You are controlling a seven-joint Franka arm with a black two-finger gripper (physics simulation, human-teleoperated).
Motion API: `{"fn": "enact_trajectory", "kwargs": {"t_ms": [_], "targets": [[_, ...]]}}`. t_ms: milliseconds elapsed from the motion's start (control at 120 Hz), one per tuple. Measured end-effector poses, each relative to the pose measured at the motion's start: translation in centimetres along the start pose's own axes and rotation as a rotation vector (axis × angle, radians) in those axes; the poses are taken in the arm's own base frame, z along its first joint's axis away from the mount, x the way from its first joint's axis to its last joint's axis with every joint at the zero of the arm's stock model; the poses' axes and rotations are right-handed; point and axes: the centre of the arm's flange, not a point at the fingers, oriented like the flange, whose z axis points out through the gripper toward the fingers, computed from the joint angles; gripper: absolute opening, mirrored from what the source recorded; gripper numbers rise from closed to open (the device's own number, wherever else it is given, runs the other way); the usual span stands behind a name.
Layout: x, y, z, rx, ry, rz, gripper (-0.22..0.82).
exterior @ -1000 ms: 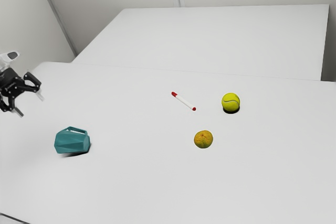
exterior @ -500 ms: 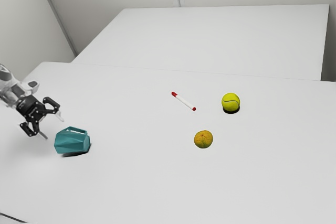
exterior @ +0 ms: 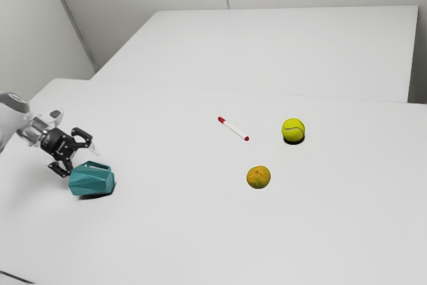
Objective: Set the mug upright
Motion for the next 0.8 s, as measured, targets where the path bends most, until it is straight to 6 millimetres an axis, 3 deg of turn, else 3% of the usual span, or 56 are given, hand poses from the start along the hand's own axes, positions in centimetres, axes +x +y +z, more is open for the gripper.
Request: {"fn": "enact_trajectory", "kwargs": {"t_ms": [142,267,400,567,667,800], "targets": [[0.1,0.6,0.5,-0.002,-0.007,0.019,0.15],[0.0,1.2,0.8,-0.003,-0.014,0.036,-0.03],[0.0,2.0,1.2,-0.003,-0.021,0.056,-0.1],[-0.4,4.4,1.6,0.012,-0.025,0.094,-0.15],[-1.2,6.4,1.8,0.038,-0.023,0.121,-0.16],[-3.8,11.4,1.4,0.159,0.007,0.205,-0.17]]}}
